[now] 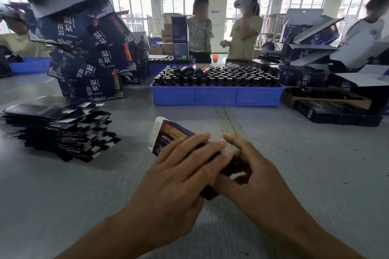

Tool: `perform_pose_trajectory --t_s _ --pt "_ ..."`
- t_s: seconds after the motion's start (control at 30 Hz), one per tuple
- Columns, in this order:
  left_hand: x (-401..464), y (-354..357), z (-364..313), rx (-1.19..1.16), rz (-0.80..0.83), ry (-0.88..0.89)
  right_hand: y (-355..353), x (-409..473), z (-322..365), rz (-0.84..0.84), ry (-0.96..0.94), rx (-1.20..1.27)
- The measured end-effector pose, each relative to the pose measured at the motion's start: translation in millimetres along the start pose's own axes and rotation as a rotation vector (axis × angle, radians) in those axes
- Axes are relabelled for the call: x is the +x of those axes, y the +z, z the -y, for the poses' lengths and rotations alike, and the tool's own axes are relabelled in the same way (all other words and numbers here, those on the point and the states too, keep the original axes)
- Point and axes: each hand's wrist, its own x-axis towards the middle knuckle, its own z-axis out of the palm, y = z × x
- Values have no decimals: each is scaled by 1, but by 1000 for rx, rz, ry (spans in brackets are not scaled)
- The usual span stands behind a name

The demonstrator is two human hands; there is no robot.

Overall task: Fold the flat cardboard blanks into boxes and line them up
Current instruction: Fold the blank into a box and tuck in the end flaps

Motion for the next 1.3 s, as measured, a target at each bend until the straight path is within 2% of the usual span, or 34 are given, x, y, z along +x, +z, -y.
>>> perform_pose_trajectory --t_s 0.1,0.2,0.27,0.33,0.4,0.47,0.57,0.8,1.0,1.3 --pt "0 4 -1 -7 9 0 -5 6 -6 -12 105 103" --pt "-1 3 3 -91 -139 -254 -14 14 -8 -23 274 243" --pt "0 -4 7 -333 -230 -565 -15 15 -9 0 320 284" --pt "3 -9 12 -729 -206 -847 -13 13 -9 53 330 260" --pt "4 -10 17 -1046 -129 -975 -9 11 -8 146 328 187" --pt "4 -9 19 -1213 -102 -937 -5 12 -8 221 337 116" --pt "3 -10 18 -1240 -94 -872 -3 13 -8 231 327 96" --pt "0 -7 15 -1198 -147 -945 -16 13 -2 30 124 281" --pt "0 -5 10 -1200 -104 -894 -19 14 -3 5 74 417" --pt "4 -16 10 -1136 -295 -761 -16 13 -1 41 22 386"
